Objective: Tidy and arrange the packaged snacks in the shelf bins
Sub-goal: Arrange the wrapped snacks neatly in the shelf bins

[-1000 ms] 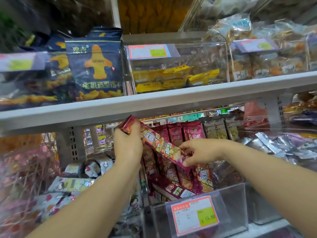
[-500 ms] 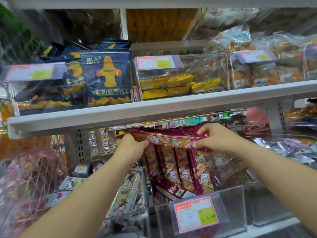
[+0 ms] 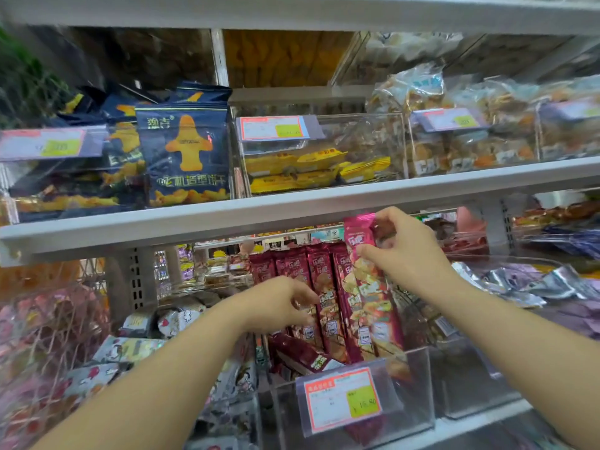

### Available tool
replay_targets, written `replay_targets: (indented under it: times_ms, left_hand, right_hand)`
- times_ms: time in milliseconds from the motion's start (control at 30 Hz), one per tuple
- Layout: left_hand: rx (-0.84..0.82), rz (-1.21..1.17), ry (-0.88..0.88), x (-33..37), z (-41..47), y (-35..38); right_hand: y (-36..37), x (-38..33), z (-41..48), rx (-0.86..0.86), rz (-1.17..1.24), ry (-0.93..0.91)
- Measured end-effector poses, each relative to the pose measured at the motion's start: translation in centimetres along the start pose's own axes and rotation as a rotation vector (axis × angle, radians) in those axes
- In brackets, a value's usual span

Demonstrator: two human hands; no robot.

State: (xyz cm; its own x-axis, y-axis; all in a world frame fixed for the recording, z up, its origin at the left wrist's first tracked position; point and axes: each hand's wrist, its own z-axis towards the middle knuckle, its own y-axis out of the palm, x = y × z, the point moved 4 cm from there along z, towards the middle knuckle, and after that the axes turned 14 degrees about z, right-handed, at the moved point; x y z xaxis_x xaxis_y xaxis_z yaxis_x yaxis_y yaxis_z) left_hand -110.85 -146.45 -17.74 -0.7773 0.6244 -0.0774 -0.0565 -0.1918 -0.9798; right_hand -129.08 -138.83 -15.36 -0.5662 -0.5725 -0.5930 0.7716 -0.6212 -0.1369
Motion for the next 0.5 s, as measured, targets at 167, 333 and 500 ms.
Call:
replay_targets:
  times_ms: [167,333,500]
  left_hand:
    - [-0.139,-0.004,0.071,1.0,0.4,0.7]
    - [-0.306,-0.127,0.058,2.1,0.8,1.4]
    - [-0.546,-0.279,-0.015,3.2,1.4,3.9]
  right_hand:
    - [0.9,0.6,-0.1,-0.105,0.004,0.043]
    - [2.1,2.7,0.0,-0.247,-0.219,0.118]
    - [2.7,3.8,-0.3,-0.266,-0.428,0.031]
